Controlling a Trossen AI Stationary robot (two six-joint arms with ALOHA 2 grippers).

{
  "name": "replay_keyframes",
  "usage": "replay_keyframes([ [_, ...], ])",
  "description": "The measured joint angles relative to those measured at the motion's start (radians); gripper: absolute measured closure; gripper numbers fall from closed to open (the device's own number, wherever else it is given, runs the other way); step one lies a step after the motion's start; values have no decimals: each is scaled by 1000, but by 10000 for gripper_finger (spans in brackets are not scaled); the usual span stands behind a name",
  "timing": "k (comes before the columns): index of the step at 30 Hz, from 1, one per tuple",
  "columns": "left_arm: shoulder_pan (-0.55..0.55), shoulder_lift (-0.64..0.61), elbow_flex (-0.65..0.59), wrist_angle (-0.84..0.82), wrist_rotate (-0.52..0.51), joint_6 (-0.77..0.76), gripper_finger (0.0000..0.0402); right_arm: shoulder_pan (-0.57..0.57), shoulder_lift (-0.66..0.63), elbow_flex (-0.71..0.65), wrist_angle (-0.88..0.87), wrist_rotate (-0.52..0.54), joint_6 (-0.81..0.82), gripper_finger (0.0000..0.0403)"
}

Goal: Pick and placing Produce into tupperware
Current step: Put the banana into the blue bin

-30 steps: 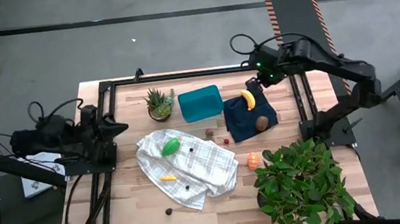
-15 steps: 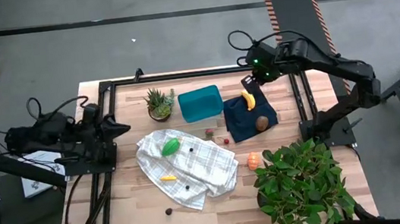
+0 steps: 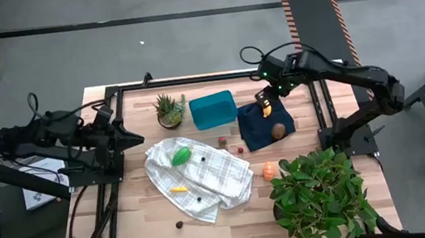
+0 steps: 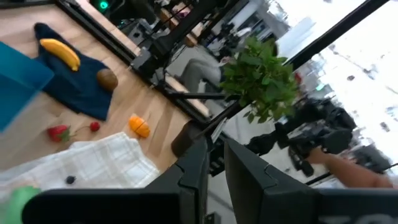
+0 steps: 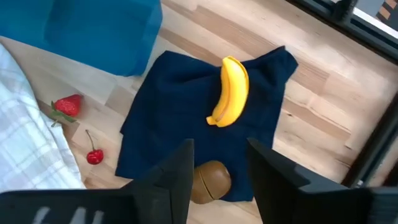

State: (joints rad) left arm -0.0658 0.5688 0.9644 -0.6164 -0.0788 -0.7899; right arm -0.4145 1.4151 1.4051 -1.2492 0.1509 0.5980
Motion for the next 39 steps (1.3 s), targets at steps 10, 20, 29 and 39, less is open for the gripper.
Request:
replay_keyframes([
  [10, 0, 119, 172, -200, -27, 43, 355, -31, -1, -72, 104, -37, 0, 255],
  [20, 0, 149, 175, -203, -27, 27, 355, -84, -1, -217, 196, -57, 4, 255],
  [29, 0, 178, 175, -193, -27, 23, 355, -105, -1, -321, 333, -55, -22, 255],
  [39, 0, 227, 175, -193, -27, 22, 355, -105, -1, -425, 420, -64, -1, 210],
])
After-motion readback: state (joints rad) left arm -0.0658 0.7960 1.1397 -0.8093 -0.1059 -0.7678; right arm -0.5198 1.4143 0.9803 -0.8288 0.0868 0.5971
